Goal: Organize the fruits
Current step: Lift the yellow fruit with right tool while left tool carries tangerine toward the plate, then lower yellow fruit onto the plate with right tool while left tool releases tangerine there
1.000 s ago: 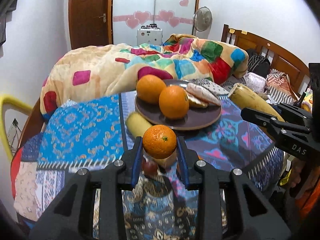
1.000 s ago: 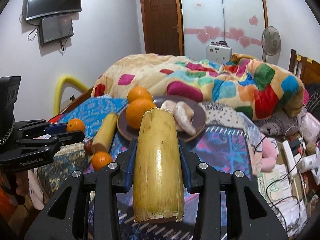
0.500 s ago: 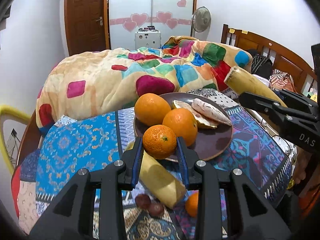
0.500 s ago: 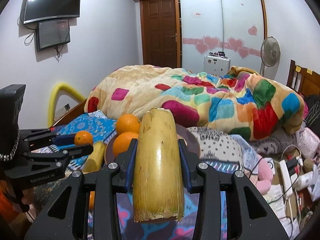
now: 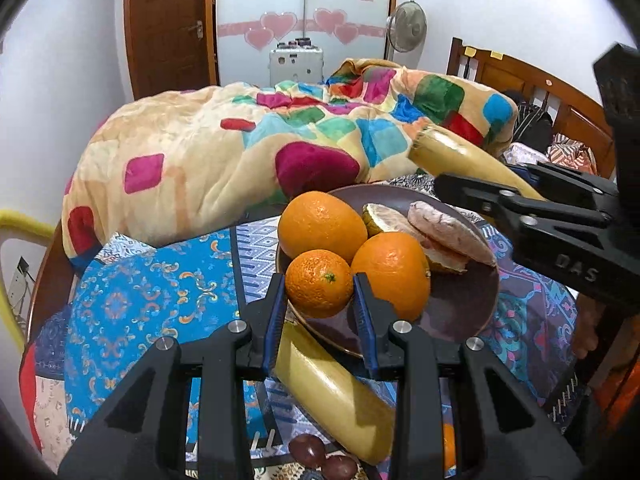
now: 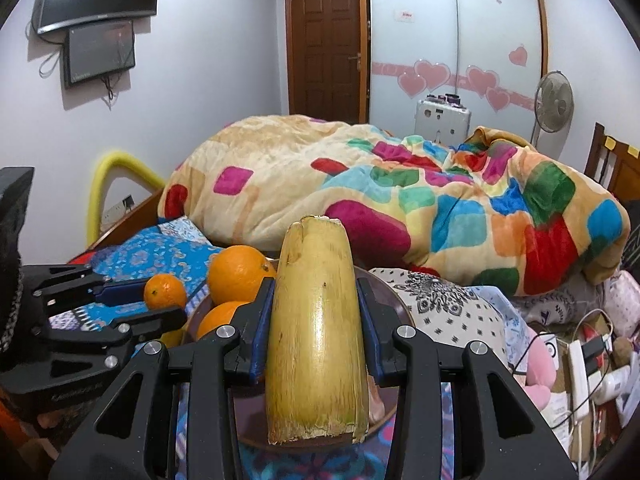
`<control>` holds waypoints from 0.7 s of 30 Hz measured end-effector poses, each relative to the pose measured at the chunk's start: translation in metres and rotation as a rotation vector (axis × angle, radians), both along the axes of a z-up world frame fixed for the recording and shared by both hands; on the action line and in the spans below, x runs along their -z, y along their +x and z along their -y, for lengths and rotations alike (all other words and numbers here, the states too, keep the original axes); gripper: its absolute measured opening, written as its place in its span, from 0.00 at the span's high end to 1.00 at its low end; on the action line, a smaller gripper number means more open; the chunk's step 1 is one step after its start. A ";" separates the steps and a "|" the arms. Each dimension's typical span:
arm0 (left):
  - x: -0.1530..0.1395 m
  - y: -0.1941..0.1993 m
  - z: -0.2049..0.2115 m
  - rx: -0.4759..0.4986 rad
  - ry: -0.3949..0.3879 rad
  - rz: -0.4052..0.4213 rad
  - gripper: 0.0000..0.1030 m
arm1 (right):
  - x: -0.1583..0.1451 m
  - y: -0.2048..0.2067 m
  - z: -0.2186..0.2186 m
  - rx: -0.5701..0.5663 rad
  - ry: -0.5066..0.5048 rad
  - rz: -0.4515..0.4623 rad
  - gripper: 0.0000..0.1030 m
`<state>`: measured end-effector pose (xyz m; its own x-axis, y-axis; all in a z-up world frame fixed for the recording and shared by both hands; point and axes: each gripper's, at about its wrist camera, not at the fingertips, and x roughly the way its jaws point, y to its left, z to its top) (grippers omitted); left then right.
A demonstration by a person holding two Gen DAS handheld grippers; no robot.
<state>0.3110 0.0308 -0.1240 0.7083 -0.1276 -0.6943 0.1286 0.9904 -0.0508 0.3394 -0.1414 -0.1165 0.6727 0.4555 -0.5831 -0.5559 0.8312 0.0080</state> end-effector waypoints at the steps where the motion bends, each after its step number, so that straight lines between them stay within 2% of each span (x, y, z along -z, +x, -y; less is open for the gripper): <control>1: 0.001 0.002 0.000 0.001 0.000 -0.006 0.68 | 0.002 0.004 -0.003 -0.002 -0.006 -0.011 0.66; 8: 0.007 0.010 0.001 0.010 0.002 -0.028 0.68 | 0.017 0.035 -0.014 -0.021 -0.026 -0.123 0.66; 18: 0.014 0.018 -0.001 0.015 -0.005 -0.061 0.67 | 0.032 0.049 -0.020 -0.031 -0.050 -0.198 0.66; 21: 0.015 0.019 -0.003 0.002 -0.003 -0.063 0.59 | 0.032 0.047 -0.023 -0.035 -0.056 -0.198 0.65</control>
